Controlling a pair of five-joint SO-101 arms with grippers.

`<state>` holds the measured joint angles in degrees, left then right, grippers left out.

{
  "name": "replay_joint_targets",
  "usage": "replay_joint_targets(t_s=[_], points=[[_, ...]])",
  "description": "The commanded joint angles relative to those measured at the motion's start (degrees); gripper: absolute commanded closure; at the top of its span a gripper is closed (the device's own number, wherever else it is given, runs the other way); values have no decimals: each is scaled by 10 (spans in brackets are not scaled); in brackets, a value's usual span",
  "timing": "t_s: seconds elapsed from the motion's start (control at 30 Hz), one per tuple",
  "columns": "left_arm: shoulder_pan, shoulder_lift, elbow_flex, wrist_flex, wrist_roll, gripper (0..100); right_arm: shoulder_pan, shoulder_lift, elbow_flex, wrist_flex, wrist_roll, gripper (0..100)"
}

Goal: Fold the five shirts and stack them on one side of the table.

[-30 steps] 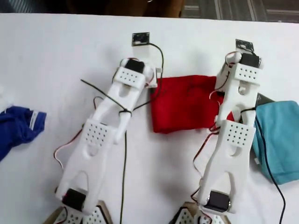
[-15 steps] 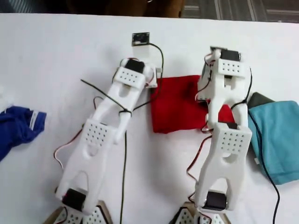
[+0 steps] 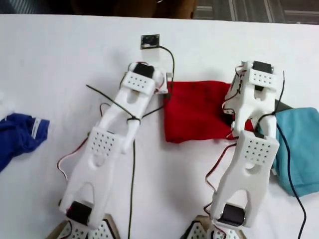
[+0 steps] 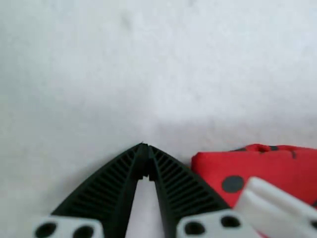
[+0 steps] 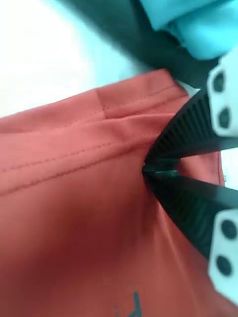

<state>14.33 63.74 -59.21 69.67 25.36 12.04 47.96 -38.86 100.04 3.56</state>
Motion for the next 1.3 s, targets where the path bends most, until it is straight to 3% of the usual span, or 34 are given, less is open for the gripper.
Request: replay_joint_targets(t_s=[0.0,0.23,0.37,0.67,1.03,1.27], points=[[-19,-4,-14,5,3,975,4,-6,-1,13,1,981],[-19,-4,-14,5,3,975,8,-83,-5,10,2,981],[-19,-4,-14,5,3,975,15,-130,-79,-9,2,981],[-19,-4,-14,6,3,975,-35,-77,-177,-122,25,981],[-19,-4,-14,6,3,973,-77,8,-178,-128,25,981],[-18,-4,-14,14,-6,972,-67,-31,-231,-52,29,980]])
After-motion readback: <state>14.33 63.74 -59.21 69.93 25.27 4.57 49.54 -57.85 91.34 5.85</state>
